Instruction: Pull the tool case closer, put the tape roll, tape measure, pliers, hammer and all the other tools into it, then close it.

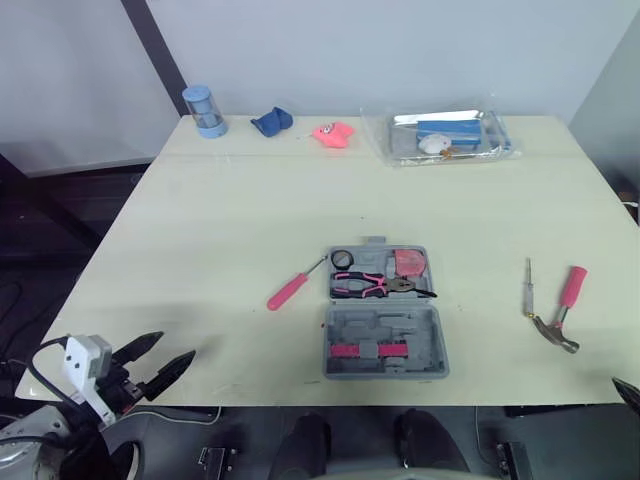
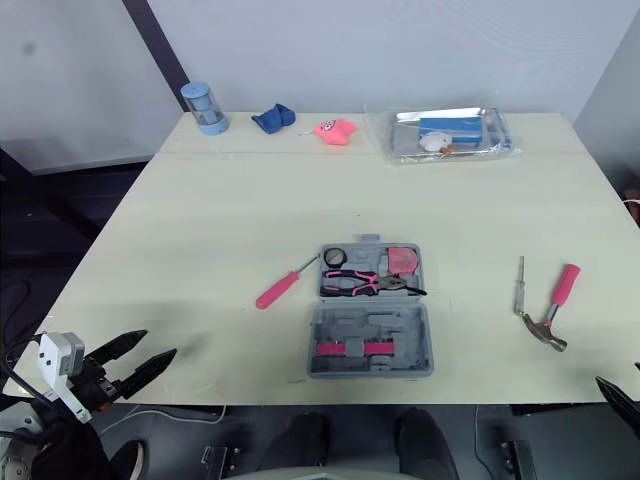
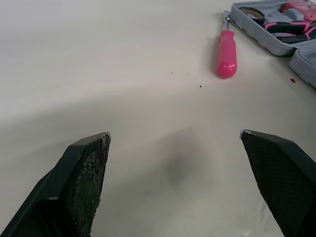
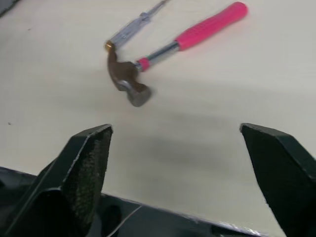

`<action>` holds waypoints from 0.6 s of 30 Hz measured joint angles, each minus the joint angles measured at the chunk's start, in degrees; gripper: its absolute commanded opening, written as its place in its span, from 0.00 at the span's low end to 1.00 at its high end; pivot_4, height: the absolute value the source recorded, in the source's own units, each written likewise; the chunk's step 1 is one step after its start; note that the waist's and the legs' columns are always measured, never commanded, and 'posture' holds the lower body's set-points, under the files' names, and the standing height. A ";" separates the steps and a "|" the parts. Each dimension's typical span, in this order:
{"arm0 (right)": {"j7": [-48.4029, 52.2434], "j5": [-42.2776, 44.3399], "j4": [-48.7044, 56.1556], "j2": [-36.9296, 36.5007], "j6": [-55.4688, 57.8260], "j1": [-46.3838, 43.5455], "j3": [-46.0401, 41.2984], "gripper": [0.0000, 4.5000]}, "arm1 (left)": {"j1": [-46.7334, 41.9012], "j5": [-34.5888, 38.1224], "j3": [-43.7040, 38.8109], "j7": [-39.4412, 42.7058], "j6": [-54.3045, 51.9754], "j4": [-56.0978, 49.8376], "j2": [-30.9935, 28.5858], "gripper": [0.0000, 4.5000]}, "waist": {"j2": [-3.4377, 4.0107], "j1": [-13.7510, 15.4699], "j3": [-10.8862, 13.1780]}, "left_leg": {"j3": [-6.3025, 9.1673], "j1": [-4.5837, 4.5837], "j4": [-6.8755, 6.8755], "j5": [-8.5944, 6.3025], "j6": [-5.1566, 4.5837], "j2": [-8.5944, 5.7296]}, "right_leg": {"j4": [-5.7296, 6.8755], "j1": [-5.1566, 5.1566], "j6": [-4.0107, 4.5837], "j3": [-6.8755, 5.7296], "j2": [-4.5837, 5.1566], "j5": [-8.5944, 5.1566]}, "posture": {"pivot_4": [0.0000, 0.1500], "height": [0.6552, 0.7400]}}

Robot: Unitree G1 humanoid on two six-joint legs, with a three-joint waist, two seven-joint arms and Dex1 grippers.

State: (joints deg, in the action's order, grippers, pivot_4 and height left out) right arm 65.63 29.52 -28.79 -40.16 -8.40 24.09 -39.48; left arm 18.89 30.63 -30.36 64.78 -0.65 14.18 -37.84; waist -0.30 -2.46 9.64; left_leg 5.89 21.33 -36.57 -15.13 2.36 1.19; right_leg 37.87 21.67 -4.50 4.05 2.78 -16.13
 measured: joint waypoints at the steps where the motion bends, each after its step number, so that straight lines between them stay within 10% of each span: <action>1: 0.31 -0.05 -1.02 -0.05 -0.69 0.17 0.00 0.96 | 0.03 0.00 -0.06 0.01 0.01 0.00 0.00 1.00 | 0.00 0.00 0.00 | 0.00 -0.01 0.01 0.00 0.00 0.00 | 0.00 0.00 0.00 0.00 0.00 0.00 | 1.00 1.00; 18: -11.29 -0.16 21.14 2.23 7.87 -4.66 5.04 0.96 | -8.53 1.18 6.82 4.16 -3.93 -13.49 -2.71 1.00 | 0.02 0.08 0.00 | -0.06 -0.09 0.06 0.00 0.01 0.01 | 0.02 -0.05 -0.02 0.08 -0.01 0.02 | 1.00 1.00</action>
State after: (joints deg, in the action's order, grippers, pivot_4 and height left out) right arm 54.34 29.37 -7.64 -37.93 -0.53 19.42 -34.44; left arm 10.36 31.81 -23.55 68.94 -4.58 0.69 -40.55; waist -0.28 -2.38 9.63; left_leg 5.83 21.24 -36.52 -15.13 2.37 1.21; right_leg 37.88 21.62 -4.52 4.13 2.78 -16.11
